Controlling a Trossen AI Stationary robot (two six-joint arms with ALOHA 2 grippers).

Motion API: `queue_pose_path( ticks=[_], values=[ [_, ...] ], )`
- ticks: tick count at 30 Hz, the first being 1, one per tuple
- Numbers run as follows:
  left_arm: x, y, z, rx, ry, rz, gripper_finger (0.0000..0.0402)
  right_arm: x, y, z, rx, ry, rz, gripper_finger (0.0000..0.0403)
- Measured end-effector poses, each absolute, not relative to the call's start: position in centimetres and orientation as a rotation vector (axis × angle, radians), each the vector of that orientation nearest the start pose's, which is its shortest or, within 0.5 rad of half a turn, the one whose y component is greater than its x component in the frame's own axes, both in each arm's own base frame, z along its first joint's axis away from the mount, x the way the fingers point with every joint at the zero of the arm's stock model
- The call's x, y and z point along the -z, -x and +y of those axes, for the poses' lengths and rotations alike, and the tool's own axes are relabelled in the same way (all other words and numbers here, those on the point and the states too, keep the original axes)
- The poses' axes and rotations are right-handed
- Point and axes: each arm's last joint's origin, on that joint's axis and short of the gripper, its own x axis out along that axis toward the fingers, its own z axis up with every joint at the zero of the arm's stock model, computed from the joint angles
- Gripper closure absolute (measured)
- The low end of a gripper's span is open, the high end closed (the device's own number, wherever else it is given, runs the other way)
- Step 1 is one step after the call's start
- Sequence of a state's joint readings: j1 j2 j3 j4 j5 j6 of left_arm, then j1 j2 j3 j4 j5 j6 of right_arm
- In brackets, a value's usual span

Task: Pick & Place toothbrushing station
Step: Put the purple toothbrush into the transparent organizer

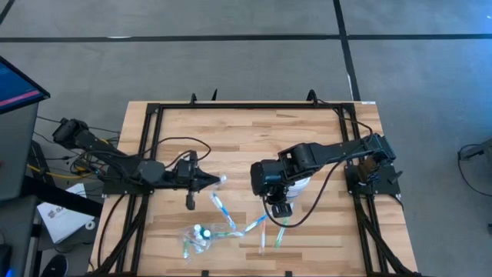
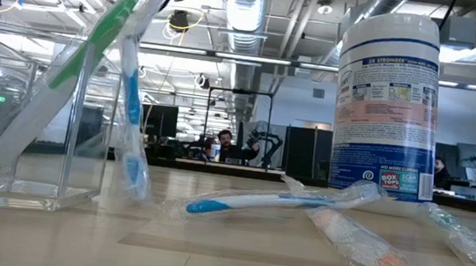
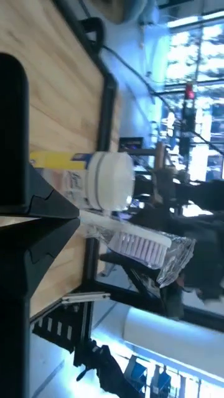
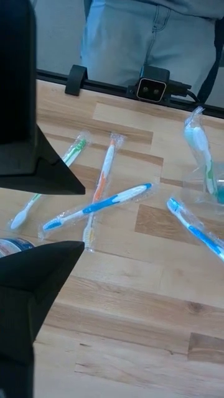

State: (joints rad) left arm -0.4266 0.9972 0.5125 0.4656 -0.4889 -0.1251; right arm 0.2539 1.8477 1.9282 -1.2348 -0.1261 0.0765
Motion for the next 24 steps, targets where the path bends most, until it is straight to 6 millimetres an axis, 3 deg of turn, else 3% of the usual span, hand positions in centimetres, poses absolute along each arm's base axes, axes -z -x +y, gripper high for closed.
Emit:
queue_pose_path(
  ticks=[10,24],
  values=[
    [-27.9,-19.1,-7.5,0.018,0.115,-0.079,0.0401,-34.9,-35.8,9.7,-0.293,0.008,1.169,0.0281],
    [-26.6,-20.0,-10.4,0.145,0.118,-0.068,0.0401,-34.9,-35.8,9.7,-0.295,0.011,1.168,0.0281]
  ],
)
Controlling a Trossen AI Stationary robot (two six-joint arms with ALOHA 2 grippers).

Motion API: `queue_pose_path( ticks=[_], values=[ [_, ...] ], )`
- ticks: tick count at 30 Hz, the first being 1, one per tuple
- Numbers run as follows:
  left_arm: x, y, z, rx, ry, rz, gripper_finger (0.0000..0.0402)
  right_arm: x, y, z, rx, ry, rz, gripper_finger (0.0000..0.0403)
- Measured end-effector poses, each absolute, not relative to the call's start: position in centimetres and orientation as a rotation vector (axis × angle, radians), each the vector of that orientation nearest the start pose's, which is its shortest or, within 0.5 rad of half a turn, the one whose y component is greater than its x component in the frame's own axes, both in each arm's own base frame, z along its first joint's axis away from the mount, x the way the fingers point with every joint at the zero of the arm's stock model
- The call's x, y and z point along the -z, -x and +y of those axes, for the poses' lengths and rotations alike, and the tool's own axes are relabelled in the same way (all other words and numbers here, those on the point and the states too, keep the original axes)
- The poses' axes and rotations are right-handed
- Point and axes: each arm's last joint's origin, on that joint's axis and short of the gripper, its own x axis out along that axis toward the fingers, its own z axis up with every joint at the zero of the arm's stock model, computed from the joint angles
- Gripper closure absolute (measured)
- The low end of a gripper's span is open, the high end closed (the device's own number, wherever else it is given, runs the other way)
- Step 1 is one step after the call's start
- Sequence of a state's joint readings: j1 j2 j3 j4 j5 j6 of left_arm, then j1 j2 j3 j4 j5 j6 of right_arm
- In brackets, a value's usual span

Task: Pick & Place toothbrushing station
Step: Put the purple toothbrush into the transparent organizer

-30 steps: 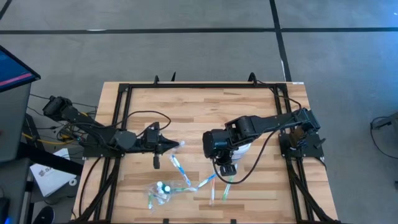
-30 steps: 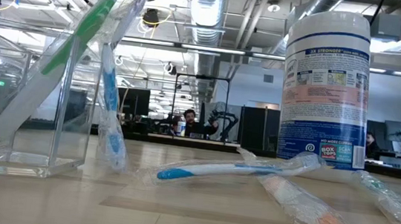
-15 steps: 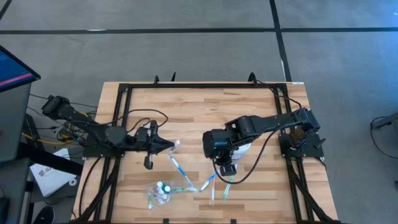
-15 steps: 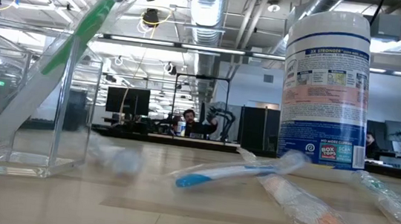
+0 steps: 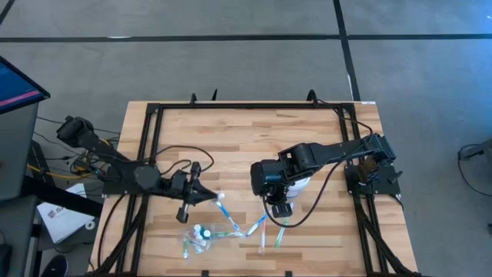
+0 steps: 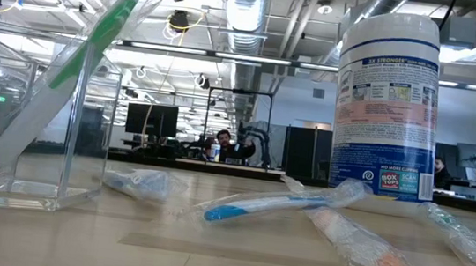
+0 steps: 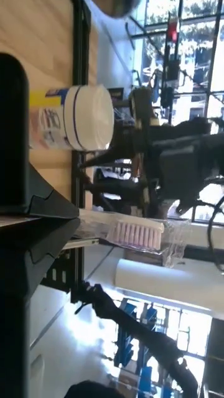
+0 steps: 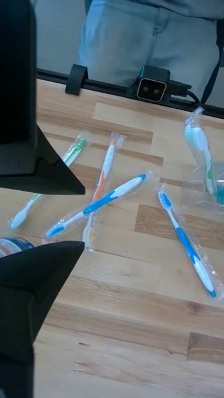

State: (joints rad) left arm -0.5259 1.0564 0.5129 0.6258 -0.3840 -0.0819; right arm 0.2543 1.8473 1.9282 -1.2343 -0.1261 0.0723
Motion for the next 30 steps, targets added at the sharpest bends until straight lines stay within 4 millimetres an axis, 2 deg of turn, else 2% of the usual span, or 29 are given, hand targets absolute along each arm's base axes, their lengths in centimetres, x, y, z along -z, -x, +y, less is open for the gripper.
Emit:
queue_pose_path(
  ticks=[12,21,30],
  values=[
    [-24.8,-21.3,-12.8,0.203,0.111,-0.084,0.0401,-34.9,-35.8,9.7,-0.295,0.011,1.168,0.0280],
    [-22.2,-22.5,-14.2,0.221,0.138,-0.026,0.0401,-34.9,-35.7,9.7,-0.296,0.012,1.168,0.0280],
    [-21.0,-22.9,-15.4,0.265,0.164,-0.027,0.0401,-34.9,-35.7,9.7,-0.296,0.012,1.168,0.0280]
  ],
)
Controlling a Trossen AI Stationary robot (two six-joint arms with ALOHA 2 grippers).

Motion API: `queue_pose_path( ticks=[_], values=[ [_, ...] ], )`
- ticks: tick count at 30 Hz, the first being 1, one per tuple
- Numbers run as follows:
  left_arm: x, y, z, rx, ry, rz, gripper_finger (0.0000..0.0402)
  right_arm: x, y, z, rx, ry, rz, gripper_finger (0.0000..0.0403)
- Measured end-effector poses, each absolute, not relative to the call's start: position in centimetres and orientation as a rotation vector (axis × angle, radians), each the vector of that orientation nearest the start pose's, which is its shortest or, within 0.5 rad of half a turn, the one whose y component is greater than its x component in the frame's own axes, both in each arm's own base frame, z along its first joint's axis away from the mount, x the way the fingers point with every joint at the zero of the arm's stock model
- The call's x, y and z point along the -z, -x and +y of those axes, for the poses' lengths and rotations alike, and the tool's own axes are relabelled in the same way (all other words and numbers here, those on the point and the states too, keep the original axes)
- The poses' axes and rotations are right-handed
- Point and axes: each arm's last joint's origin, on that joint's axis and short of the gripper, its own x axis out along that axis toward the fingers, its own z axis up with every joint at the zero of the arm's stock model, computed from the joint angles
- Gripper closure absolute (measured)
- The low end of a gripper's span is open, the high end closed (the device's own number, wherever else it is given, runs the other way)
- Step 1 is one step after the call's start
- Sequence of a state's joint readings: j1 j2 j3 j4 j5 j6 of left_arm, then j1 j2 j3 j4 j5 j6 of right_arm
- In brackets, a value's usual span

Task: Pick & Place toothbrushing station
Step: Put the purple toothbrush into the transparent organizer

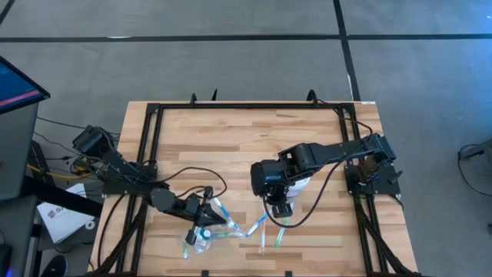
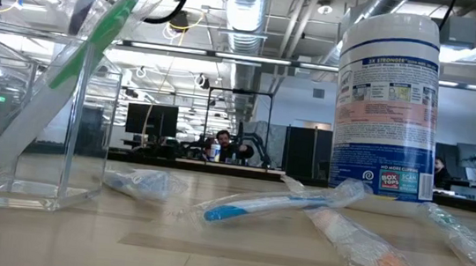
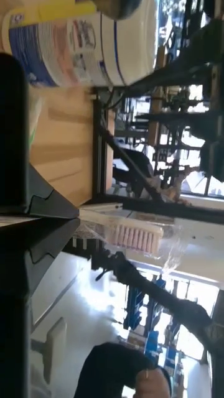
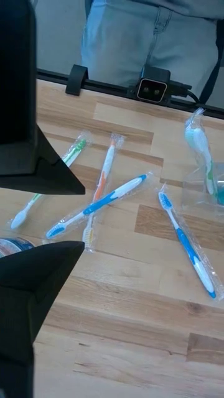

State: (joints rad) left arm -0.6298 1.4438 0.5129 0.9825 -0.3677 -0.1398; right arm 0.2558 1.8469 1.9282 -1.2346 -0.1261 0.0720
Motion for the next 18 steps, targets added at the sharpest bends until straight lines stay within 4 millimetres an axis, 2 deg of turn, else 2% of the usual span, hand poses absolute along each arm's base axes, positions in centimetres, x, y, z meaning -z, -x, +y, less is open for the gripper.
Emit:
queue_pose_path(
  ticks=[10,18],
  values=[
    [-19.5,-23.3,-16.2,0.280,0.160,-0.019,0.0402,-34.9,-35.7,9.7,-0.294,0.008,1.169,0.0280],
    [-19.3,-23.2,-16.4,0.306,0.158,-0.016,0.0401,-34.9,-35.7,9.7,-0.292,0.006,1.170,0.0281]
  ],
)
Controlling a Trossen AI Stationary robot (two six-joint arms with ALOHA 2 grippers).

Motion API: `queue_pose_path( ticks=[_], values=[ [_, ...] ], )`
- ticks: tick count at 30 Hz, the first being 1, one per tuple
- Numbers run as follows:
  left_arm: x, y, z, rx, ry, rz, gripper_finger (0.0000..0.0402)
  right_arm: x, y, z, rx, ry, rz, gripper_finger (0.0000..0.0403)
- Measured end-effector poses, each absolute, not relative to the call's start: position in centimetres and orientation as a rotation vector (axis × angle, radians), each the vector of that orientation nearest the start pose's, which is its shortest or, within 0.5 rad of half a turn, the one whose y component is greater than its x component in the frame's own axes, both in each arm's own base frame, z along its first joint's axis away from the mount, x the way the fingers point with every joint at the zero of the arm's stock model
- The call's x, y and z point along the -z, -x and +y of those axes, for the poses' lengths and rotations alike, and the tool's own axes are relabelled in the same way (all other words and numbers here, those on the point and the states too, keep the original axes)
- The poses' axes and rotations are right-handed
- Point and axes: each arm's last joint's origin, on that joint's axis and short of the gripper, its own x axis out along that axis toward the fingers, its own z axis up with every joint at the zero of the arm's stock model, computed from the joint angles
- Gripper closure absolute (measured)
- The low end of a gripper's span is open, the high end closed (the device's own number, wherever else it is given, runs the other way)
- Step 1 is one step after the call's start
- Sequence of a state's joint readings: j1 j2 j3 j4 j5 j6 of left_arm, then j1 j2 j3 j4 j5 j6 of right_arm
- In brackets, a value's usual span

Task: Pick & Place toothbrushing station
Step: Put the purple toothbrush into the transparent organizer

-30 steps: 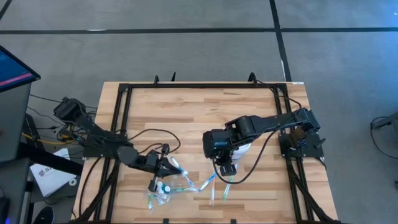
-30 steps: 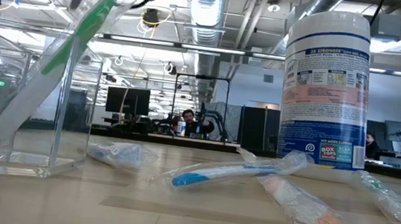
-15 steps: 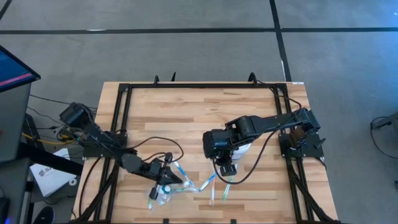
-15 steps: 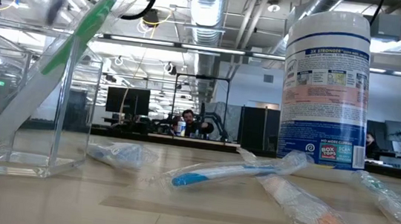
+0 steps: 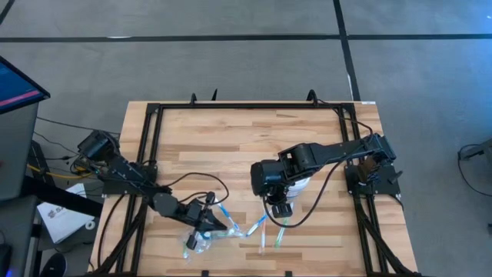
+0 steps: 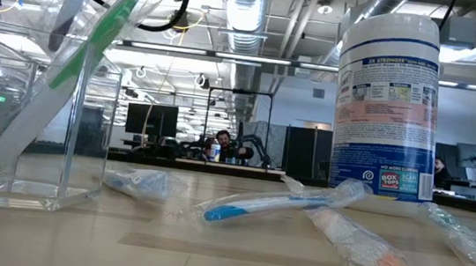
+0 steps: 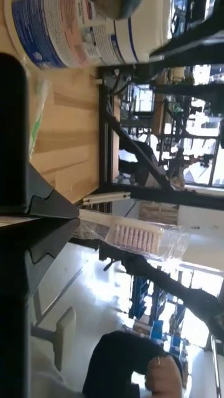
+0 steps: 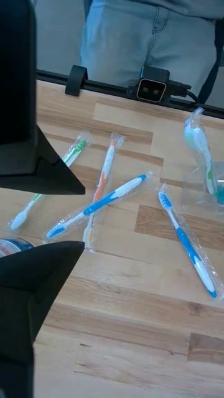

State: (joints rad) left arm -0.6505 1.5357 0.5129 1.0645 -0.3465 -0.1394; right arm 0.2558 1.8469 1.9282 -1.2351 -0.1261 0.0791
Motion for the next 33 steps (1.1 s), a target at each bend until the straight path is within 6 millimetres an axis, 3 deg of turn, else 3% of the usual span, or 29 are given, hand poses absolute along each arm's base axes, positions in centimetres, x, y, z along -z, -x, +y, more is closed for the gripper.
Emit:
queue_pose_path(
  ticks=[25,33],
  values=[
    [-18.2,-22.7,-16.1,0.341,0.152,0.045,0.0398,-34.9,-35.7,9.7,-0.292,0.006,1.173,0.0281],
    [-18.1,-22.7,-16.3,0.393,0.148,0.057,0.0340,-34.9,-35.7,9.7,-0.292,0.006,1.173,0.0281]
  ],
)
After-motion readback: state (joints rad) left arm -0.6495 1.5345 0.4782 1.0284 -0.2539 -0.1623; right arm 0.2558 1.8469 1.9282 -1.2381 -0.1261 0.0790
